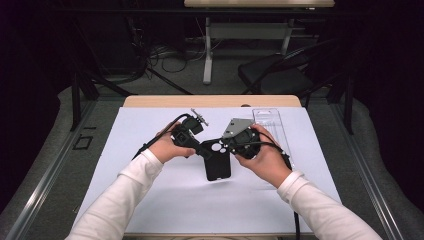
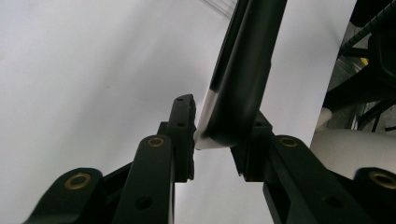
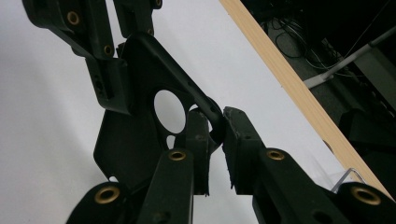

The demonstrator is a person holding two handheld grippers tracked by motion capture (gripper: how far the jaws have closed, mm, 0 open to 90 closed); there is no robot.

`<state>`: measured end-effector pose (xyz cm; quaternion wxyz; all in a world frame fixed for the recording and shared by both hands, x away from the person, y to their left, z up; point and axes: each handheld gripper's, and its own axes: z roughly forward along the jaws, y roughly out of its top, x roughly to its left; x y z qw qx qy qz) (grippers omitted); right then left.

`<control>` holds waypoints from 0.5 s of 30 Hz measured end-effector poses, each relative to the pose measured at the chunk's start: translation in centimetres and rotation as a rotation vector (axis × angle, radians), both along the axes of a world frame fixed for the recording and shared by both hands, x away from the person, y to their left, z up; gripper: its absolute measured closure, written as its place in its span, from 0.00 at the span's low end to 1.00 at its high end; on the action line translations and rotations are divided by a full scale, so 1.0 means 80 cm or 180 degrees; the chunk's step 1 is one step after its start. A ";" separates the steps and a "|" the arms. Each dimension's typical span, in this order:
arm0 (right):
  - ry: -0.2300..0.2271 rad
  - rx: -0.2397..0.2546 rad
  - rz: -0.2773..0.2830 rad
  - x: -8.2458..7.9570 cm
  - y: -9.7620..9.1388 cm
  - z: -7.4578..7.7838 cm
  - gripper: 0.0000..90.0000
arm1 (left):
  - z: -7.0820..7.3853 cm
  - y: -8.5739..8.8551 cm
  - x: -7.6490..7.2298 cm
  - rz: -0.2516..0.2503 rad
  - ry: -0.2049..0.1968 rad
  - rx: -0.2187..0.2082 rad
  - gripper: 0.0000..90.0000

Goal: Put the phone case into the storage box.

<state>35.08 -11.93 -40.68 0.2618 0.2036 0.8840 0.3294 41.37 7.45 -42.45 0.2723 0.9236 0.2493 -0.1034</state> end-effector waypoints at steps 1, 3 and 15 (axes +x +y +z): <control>-0.0004 -0.0008 -0.0003 0.000 -0.001 0.001 0.90 | 0.000 0.000 0.000 0.0000 -0.0012 -0.0013 0.77; -0.0024 0.0013 -0.0009 0.001 -0.002 0.001 0.90 | 0.000 0.001 0.000 0.0008 -0.0031 -0.0040 0.75; -0.0071 0.0104 -0.0006 0.004 -0.013 0.005 0.90 | -0.001 0.006 -0.005 0.0098 -0.0178 -0.0259 0.56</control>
